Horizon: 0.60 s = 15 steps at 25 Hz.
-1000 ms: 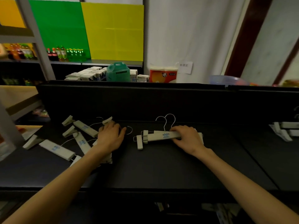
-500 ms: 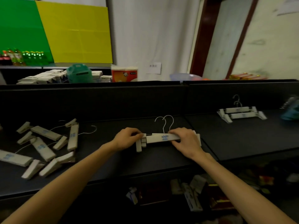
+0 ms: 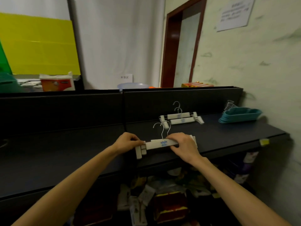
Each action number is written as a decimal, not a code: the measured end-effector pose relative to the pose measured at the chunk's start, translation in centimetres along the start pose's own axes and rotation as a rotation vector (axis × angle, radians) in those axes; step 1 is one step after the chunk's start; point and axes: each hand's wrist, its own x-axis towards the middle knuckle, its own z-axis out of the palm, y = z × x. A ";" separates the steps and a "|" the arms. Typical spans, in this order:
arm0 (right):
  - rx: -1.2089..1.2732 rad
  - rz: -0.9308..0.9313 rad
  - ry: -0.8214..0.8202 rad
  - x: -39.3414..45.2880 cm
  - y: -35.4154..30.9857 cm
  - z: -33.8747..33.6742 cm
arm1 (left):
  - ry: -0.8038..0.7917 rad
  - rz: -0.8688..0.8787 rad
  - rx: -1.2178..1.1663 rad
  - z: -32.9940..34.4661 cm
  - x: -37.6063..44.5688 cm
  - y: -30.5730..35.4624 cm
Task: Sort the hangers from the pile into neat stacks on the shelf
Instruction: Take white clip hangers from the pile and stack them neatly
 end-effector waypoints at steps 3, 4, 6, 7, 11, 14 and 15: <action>-0.051 -0.008 0.018 -0.7 4.9 -1.9 | 0.057 -0.066 -0.008 3.6 3.3 3.5; -0.068 -0.016 0.026 -1.0 6.5 -2.4 | 0.065 -0.083 -0.010 4.6 4.4 4.4; -0.089 -0.012 0.052 -1.2 10.1 -3.3 | 0.093 -0.111 -0.072 6.7 6.8 6.2; -0.092 0.001 0.076 -1.1 11.7 -3.6 | 0.123 -0.114 -0.114 7.6 7.9 7.0; -0.026 0.009 0.070 0.4 17.1 -4.0 | 0.230 -0.002 -0.157 10.3 11.9 8.7; 0.066 -0.035 -0.050 2.4 20.1 -4.8 | 0.251 0.049 -0.177 11.1 13.8 8.9; 0.062 -0.057 -0.094 3.0 21.1 -5.1 | 0.235 0.066 -0.162 11.4 14.4 8.9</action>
